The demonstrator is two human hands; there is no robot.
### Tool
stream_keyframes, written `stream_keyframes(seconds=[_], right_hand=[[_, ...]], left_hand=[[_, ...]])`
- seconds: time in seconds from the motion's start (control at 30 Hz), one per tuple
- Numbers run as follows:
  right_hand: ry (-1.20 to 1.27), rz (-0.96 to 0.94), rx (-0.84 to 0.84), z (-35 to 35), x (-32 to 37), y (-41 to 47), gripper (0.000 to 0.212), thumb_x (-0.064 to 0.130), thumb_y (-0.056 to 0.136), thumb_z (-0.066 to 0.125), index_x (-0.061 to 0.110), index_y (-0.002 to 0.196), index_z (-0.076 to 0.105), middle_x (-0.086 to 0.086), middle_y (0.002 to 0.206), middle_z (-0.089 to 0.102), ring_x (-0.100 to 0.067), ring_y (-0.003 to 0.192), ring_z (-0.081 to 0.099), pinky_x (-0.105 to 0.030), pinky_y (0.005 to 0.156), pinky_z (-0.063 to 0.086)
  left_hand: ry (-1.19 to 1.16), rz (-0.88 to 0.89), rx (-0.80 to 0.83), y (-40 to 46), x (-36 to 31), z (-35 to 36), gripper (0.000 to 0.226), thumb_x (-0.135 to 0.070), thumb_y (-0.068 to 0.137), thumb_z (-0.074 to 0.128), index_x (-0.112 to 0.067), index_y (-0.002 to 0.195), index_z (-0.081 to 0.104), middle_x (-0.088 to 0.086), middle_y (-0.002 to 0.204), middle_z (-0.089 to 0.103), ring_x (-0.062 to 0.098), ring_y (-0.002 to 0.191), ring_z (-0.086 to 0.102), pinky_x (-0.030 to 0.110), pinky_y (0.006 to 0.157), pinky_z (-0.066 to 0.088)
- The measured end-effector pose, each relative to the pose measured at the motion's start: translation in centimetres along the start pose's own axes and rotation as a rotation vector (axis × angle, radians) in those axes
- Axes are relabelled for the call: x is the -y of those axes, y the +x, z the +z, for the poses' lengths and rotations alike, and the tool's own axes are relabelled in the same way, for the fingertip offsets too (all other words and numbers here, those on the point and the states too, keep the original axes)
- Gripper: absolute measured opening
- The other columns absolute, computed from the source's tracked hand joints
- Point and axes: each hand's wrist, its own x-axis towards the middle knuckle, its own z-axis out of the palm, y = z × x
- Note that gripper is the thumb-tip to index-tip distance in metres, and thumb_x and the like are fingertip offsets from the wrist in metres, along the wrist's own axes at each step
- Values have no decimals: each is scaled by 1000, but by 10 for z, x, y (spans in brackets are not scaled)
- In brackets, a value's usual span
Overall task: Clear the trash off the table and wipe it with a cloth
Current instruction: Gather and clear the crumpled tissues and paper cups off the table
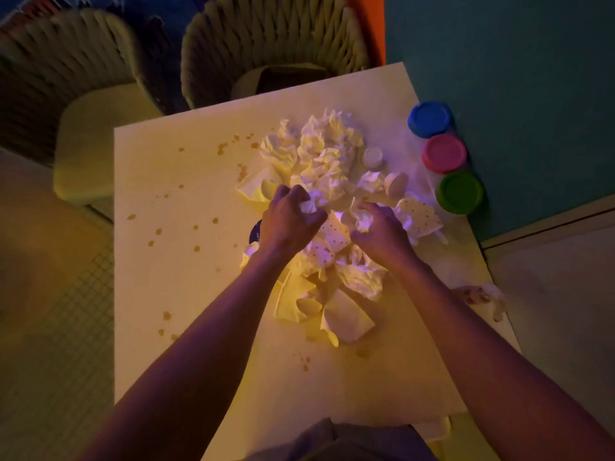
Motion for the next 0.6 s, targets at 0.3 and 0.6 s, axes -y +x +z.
stream_keyframes(seconds=[0.3,0.6], right_hand=[[-359,0,144,13,3,23,64,20,88,49,42,146,34,1,145,45,-31,126,54,-43,97,46],[-402,-10,42,21,7,28,44,19,88,56,27,131,48,-3,134,51,-36,117,58,-44,92,47]], left_hand=[[-251,-206,-125,-37,33,-25,16,-33,77,69,-23,80,56,-7,83,69,24,77,60,38,67,50],[-10,-212,184,-64,39,0,64,-23,78,62,-43,134,40,1,111,66,28,92,61,37,71,46]])
